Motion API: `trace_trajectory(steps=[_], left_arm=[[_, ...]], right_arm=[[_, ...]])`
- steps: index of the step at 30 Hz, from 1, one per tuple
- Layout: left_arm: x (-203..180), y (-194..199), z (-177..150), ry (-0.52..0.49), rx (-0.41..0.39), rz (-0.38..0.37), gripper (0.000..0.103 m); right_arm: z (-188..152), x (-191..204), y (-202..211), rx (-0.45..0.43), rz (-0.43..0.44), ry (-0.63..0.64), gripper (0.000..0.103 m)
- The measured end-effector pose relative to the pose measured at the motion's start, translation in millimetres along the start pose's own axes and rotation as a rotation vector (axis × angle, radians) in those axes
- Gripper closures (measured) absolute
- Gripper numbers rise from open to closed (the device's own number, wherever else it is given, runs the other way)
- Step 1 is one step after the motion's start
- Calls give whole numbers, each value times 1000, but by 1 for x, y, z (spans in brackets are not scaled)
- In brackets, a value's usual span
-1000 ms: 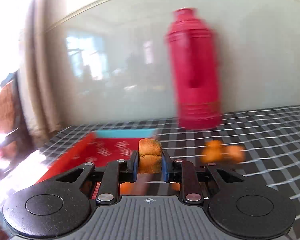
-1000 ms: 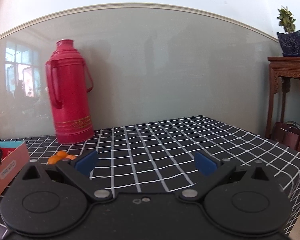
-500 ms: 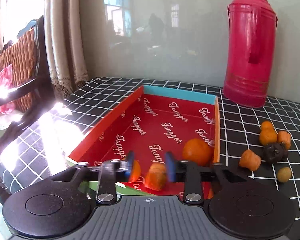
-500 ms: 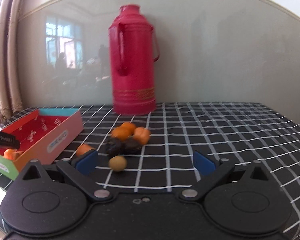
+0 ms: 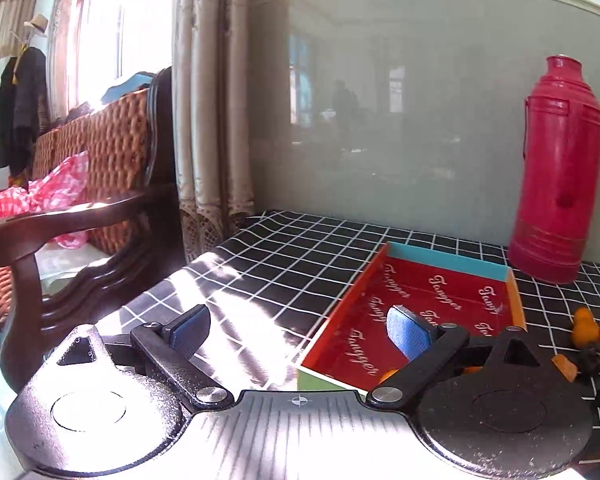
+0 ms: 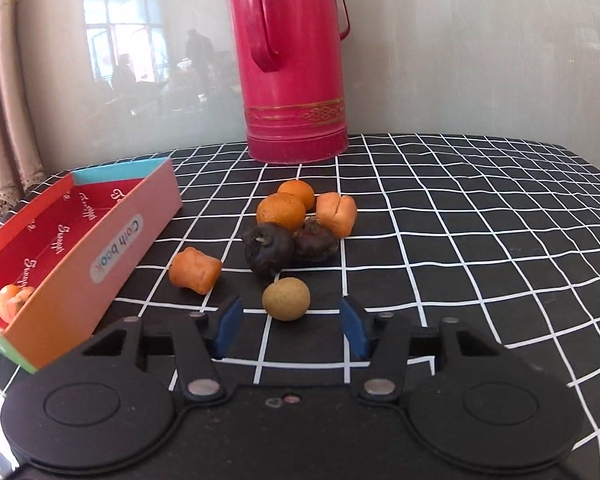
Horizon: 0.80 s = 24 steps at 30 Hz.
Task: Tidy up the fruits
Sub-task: 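Grasp the tan round fruit with the right tool and lift toward the box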
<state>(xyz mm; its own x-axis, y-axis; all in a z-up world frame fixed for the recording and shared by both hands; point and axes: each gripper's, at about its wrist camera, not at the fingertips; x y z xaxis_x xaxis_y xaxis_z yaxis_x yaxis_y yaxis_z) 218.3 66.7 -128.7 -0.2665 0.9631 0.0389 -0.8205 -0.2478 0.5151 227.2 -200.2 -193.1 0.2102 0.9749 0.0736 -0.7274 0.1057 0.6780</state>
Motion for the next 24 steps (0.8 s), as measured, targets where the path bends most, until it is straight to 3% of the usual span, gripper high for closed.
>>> trace_trajectory(steps=[4,6,11,16,20,24], left_arm=[[19,-8,-1,17,4,36,8],[26,-8,-1,25,5,53,7],[44,-11,0,52,11,81,6],[66,-16,-1,98,31,119,6],[82,-18,-2,118,35,151,6],[96,-18,-4,117,34,173,6]], right_arm=[[7,7,-7,-5,-18,7,64],[10,9,-12,7,-18,7,83],[9,15,-15,10,-31,10,84],[8,34,4,-62,53,28,84],[11,64,26,-133,192,85,83],[12,99,31,-138,270,169,83]])
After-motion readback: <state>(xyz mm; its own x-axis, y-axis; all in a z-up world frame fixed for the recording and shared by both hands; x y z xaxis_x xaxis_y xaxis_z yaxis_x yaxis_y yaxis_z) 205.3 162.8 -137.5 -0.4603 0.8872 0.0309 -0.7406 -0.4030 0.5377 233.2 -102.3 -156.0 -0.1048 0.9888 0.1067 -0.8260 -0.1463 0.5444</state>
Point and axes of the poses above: each gripper's, at about its wrist camera, not at the fingertips, and y roughly against the way its jaws point, x to its left, z to its top, and after that the axes turned 8 degrees about x, right-handed
